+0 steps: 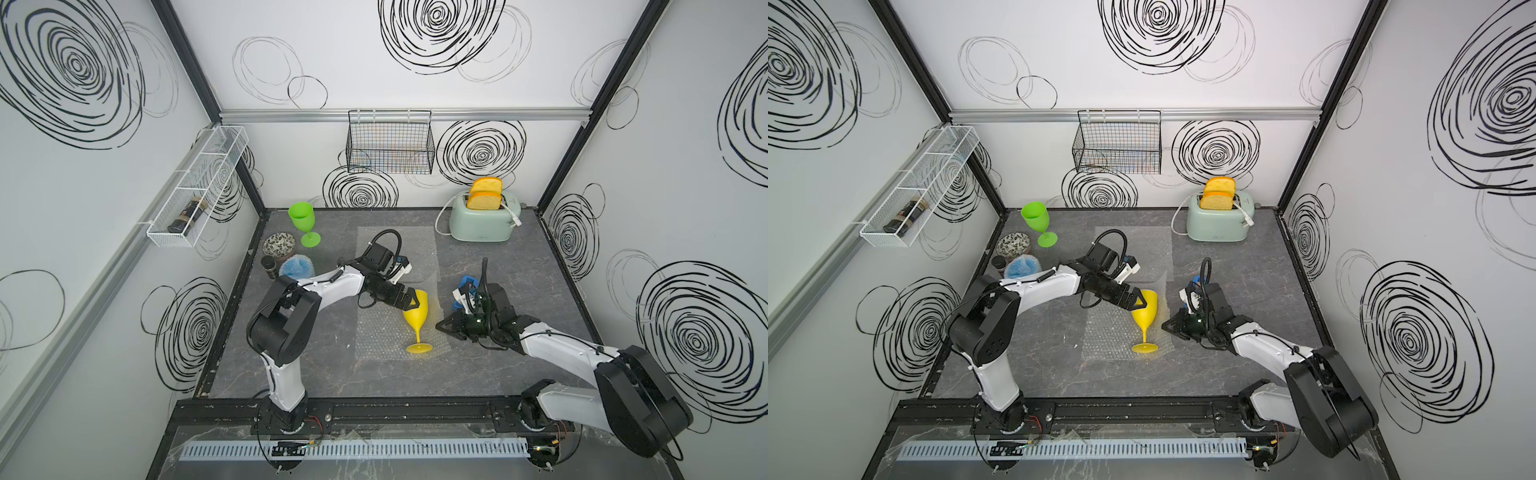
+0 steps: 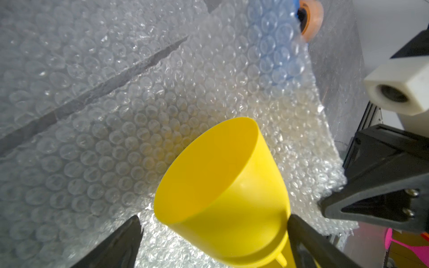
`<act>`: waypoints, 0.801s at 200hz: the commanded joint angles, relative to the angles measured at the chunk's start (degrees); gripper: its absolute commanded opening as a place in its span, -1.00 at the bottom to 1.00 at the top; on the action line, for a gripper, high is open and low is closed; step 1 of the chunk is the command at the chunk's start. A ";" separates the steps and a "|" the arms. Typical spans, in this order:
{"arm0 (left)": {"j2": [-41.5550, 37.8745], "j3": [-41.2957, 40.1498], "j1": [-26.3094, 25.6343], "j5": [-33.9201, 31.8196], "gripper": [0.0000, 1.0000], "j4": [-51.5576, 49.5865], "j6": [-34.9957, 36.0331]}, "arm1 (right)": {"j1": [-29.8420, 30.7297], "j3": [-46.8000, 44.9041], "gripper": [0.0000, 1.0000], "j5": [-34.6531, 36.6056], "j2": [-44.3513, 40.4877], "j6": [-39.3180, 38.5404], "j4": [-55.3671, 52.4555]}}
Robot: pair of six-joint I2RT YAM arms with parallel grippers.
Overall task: Wrap wine glasses in bubble wrap
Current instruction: Wrap the wine glass in bubble wrap.
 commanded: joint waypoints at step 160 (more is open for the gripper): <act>-7.46 -7.23 2.30 9.80 0.93 7.83 -10.68 | 13.11 16.28 -0.91 8.43 11.47 -2.61 -7.12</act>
